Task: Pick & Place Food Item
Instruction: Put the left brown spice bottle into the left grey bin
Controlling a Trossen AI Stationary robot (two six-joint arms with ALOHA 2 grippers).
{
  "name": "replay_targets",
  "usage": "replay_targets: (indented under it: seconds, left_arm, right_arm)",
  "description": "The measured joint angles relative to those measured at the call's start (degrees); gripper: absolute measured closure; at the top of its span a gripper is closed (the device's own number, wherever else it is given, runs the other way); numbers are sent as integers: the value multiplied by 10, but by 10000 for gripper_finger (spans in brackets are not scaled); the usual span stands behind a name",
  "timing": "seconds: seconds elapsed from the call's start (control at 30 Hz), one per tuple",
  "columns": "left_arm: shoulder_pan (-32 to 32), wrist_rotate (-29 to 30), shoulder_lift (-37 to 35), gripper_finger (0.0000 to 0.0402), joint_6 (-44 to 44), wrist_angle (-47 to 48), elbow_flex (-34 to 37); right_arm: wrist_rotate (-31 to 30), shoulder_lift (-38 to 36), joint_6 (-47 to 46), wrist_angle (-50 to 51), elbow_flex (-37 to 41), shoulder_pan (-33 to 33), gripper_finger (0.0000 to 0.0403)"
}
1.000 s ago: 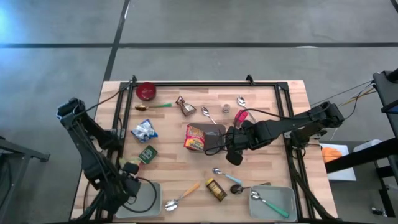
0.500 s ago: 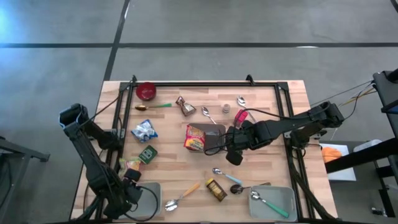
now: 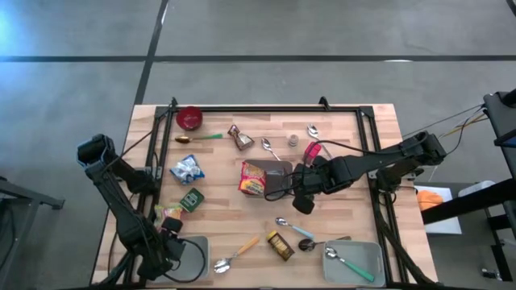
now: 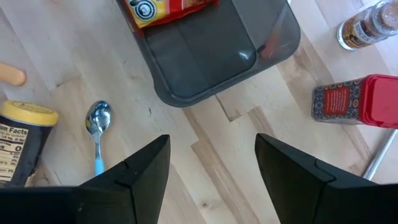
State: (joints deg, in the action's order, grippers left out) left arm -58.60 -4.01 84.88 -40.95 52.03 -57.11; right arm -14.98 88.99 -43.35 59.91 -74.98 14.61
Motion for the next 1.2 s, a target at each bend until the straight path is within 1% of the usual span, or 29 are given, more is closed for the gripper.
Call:
replay_targets:
  seconds: [0.43,0.73,0.97,1.2]
  left_arm:
    - [-8,-8,0,237,-10,0,42]
    - [-9,-12,0,237,-11,0,43]
    - [-9,-12,0,184,-11,0,43]
    - [-9,-16,0,178,-10,1,43]
  right_arm:
    - [0,0,0,-10,0,0,170]
    - [0,0,0,-19,0,0,170]
    - [0,0,0,-20,0,0,170]
    - [0,0,0,-22,0,0,170]
